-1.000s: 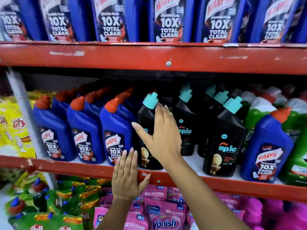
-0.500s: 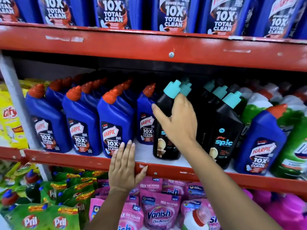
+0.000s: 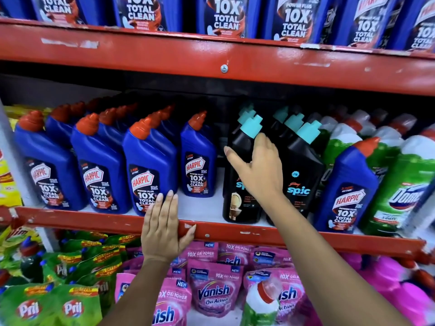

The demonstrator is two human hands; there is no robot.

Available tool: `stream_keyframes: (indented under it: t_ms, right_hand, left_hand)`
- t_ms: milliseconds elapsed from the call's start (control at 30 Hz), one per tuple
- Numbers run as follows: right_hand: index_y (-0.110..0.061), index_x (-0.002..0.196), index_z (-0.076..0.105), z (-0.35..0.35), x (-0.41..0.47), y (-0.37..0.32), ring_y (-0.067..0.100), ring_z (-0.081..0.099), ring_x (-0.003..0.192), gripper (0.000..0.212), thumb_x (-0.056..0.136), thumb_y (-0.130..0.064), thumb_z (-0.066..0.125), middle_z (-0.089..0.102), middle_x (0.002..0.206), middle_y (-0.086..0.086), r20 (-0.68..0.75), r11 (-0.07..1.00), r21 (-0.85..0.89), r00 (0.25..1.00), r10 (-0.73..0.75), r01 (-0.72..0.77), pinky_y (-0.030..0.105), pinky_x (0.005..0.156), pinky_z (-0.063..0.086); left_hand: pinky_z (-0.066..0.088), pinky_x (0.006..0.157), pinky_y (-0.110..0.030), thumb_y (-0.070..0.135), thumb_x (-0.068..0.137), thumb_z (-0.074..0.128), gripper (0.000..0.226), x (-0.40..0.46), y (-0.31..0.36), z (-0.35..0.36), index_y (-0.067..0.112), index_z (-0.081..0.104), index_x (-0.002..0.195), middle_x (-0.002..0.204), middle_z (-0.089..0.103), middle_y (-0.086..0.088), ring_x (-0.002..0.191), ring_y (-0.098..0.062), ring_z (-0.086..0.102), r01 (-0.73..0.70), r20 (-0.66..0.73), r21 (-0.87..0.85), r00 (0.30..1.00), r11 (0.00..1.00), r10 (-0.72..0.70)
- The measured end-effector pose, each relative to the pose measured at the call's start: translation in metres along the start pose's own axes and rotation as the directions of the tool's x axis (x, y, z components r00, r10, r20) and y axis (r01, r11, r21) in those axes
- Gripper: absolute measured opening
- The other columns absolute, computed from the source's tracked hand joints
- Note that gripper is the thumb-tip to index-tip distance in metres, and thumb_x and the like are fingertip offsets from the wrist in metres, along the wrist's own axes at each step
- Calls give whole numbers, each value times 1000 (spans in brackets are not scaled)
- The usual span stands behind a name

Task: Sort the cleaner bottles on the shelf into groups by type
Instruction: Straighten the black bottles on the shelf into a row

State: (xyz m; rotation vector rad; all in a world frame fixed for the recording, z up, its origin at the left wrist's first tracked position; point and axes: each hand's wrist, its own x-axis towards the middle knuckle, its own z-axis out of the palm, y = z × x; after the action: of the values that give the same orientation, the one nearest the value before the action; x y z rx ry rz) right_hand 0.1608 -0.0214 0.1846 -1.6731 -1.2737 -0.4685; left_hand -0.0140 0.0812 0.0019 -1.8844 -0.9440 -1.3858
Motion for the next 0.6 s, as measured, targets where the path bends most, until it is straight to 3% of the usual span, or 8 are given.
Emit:
stream_keyframes:
  t_ms: [100,167,233,367,467,600]
  right_hand:
    - [-2,117,54,3,-9,4,30,55,107,57,92,-53,61,62,111,13,-37,999,-3,998,-46,46,37,90,44]
    - [-1,141,42,5,-20,6,32,47,129,68,96,-50,57,55,136,18,-38,997,-17,997,-71,70,39,108,39]
    - [-1,152,26,4,-34,8,31,31,145,75,100,-46,54,38,155,20,-30,996,-19,996,-82,82,41,119,28]
    - [-5,156,18,-7,-73,19,23,15,154,75,102,-43,51,25,164,13,-61,985,-53,984,-168,165,34,125,18]
    - [-4,155,22,-21,-97,39,25,17,154,73,101,-47,47,28,162,15,-101,966,-143,968,-231,215,36,125,20]
    - [0,153,28,-45,-112,74,28,20,153,73,99,-42,52,30,160,18,-146,959,-228,968,-206,170,43,124,22]
  left_hand:
    - [16,121,-40,57,99,27,73,0,1,0,2,35,145,148,39,-15,148,-24,19,0,1,2,1000,1000,0]
    - [17,121,-40,57,99,29,72,0,1,0,1,35,145,147,41,-16,147,-25,20,-3,5,0,1000,1000,3]
    - [17,121,-41,56,99,30,72,-1,0,-1,1,35,145,147,42,-16,147,-25,21,-5,12,-2,1000,1000,5]
    - [17,121,-41,56,99,30,72,-1,-1,0,1,35,145,146,43,-17,147,-26,21,0,18,-10,1000,1000,1]
    - [17,120,-42,56,99,30,72,-2,-1,0,1,35,145,147,43,-17,147,-26,22,-6,17,-6,1000,1000,6]
    - [18,120,-42,55,99,30,72,-3,-1,0,1,34,146,147,42,-18,145,-29,25,-15,16,3,1000,1000,15]
